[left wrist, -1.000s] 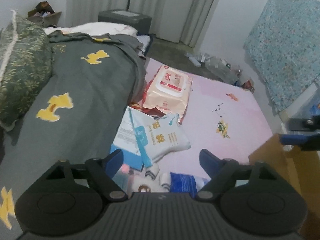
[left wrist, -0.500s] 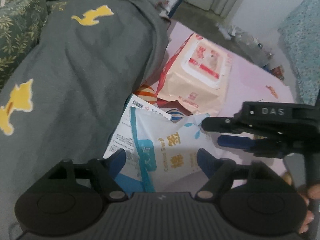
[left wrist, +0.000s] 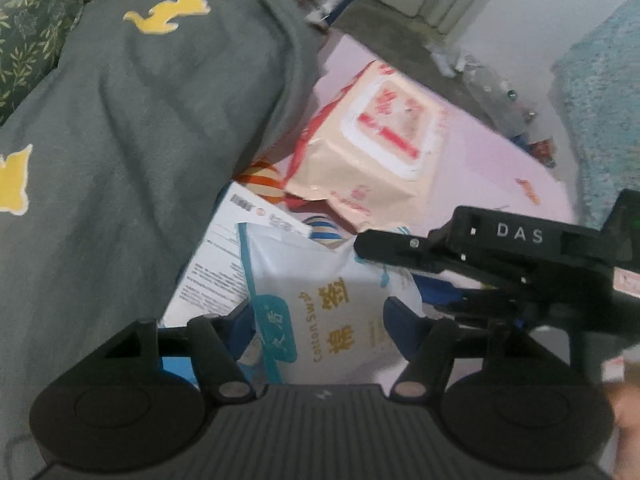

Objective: Organize soft objects
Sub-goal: 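Reach the right tool to the white cotton-pad bag and grasp it, then carry the cotton-pad bag with the right tool into the box and release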

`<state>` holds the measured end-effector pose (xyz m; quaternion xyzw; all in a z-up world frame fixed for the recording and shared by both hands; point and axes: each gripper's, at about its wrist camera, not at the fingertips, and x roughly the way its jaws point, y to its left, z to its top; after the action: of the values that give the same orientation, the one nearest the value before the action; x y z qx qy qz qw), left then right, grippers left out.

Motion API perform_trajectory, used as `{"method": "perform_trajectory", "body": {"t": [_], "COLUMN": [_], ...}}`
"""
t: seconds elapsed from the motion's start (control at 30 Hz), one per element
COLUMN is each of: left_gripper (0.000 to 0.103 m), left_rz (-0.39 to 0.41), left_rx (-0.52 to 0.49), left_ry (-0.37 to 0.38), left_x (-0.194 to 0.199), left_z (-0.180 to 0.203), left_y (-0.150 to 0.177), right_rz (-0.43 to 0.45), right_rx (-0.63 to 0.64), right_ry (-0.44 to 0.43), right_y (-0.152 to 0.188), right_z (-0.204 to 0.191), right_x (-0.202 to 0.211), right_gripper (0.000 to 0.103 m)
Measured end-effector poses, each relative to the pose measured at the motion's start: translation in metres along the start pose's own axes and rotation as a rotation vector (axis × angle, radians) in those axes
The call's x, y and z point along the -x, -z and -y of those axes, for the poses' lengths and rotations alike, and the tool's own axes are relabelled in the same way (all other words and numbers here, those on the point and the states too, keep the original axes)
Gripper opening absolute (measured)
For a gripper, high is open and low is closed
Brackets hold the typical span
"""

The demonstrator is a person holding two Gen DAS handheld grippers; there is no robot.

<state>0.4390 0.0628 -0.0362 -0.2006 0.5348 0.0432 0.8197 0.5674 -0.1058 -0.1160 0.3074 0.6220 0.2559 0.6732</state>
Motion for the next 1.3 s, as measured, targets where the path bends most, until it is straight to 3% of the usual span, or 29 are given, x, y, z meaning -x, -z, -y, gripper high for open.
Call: {"method": "perform_trajectory", "body": {"t": [0.2,0.33,0.53,0.7,0.83,0.97,1.13,1.23,1.3], "left_gripper": [0.068,0.069,0.069,0.068,0.068,0.072,0.074,0.075,0.076], "left_rz": [0.049,0.062,0.055,-0.004,-0.076,-0.074,-0.127,-0.086,-0.045], "left_rx": [-0.050,-0.060,-0.141,-0.241,-0.295,-0.390,-0.399,-0.396,-0.398], "left_ry": [0.076,0.177,0.293,0.393,0.450,0.427,0.396,0.383,0.376], "left_x": [0.057,0.100,0.135,0.128,0.101,0.072,0.053,0.066,0.078], "left_z": [0.022,0.045,0.111,0.184,0.243,0.284,0.274,0.248,0.236], "left_y": [0.019,0.040,0.080,0.122,0.160,0.197,0.211,0.203,0.191], "right_rz": [0.025,0.059,0.146,0.238,0.301,0.394,0.514,0.524,0.506], "right_rx": [0.007,0.031,0.018,-0.048,-0.130,-0.162,-0.142,-0.159,-0.149], "right_ry": [-0.068,-0.119,-0.164,-0.176,-0.157,-0.134,-0.020,-0.041,0.002], "right_y": [0.014,0.038,0.079,0.113,0.132,0.130,0.133,0.150,0.163], "right_z": [-0.013,-0.018,0.011,0.065,0.112,0.142,0.165,0.180,0.185], "right_x": [0.051,0.108,0.206,0.288,0.335,0.369,0.391,0.404,0.409], "right_gripper": [0.048,0.048,0.049,0.051,0.051,0.051,0.054,0.054,0.054]}}
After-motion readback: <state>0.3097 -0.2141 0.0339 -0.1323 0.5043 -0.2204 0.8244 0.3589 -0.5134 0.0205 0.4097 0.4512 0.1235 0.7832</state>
